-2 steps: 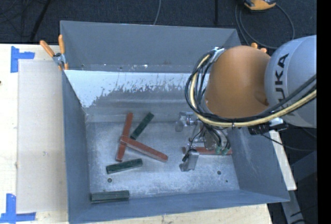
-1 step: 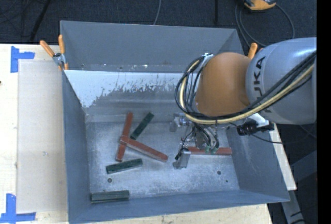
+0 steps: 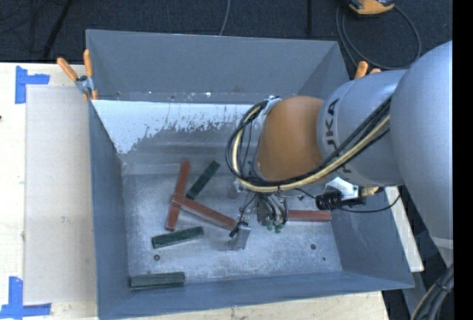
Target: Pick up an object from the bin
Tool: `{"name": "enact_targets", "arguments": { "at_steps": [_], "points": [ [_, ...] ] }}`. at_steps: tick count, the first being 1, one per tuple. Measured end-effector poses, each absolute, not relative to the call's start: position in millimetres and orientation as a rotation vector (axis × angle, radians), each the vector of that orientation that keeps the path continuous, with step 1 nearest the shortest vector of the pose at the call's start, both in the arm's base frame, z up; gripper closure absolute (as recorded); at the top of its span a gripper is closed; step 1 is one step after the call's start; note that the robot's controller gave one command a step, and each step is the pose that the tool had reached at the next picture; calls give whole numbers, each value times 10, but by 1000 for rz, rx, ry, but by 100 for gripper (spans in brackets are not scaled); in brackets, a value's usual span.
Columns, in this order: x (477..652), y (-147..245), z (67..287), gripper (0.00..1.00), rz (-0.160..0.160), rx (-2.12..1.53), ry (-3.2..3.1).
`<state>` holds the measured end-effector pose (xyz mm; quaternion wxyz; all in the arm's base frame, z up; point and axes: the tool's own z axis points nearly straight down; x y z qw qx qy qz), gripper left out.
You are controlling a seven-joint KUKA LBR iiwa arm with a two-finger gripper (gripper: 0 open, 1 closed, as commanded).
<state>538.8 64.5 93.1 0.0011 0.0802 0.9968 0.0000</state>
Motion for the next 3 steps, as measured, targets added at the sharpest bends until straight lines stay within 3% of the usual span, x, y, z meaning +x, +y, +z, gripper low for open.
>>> {"name": "enact_targets", "arguments": {
  "at_steps": [1, 2, 3],
  "points": [
    [5632, 656, 859, 100, 0, 329, 3125],
    [5632, 656, 859, 100, 0, 330, 3125],
    [6069, 825, 2262, 100, 1, 327, 3122]
  ]
}}
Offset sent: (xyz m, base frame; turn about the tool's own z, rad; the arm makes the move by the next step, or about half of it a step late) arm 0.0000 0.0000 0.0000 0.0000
